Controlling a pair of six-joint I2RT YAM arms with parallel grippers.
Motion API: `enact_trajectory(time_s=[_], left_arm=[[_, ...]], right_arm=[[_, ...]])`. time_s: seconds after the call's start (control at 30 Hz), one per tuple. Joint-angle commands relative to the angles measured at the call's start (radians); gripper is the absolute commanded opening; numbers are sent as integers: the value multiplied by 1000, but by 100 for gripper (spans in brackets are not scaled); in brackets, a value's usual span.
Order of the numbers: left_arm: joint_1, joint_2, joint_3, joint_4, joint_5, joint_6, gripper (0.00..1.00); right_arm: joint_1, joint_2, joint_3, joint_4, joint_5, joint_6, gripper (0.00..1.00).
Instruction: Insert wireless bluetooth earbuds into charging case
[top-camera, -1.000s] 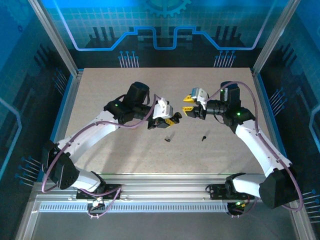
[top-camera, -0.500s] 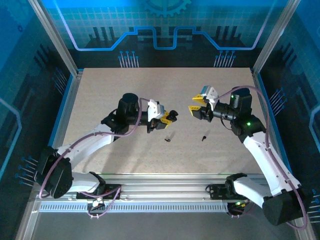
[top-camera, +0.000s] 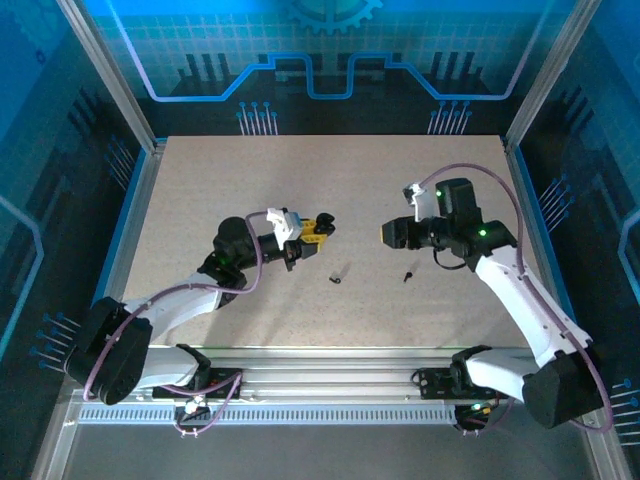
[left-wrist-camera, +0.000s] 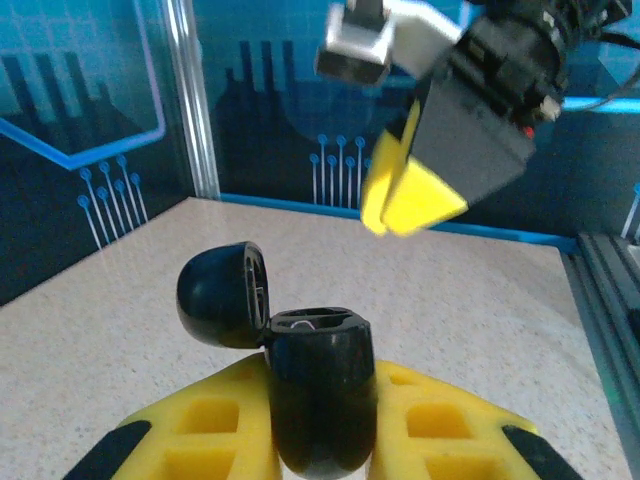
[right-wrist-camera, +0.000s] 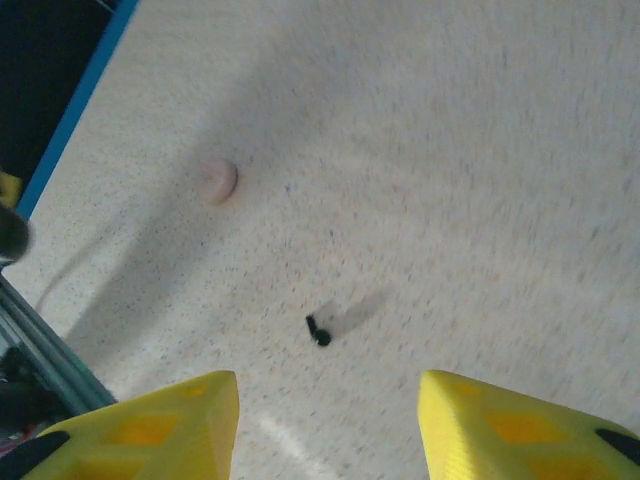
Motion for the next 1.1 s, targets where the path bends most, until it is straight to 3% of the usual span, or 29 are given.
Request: enact_trajectory(time_s=[0.0,0.2,0.47,0.6,0.87,1.07], left_arm=[[9,-9,-32,153,-76,-25,14],[23,-33,-109,227,-231,-63,14],[43,-38,-160,265,-324,-47,13],[46,-35,-173,283,-375,-31,13],[65,-101,-193,195,-430,10,14],[73,-132,-200,146,-436,6,15]], right_arm=[[83,1,2,-87,76,266,51],[233,47,4,-157,249,675,51],[394,158,-18,-145,367,1226,51],[437,271,29,-148,365,1475,49],[474,584,299,-275,305,1653,46],[473,688,366,-301,292,1720,45]])
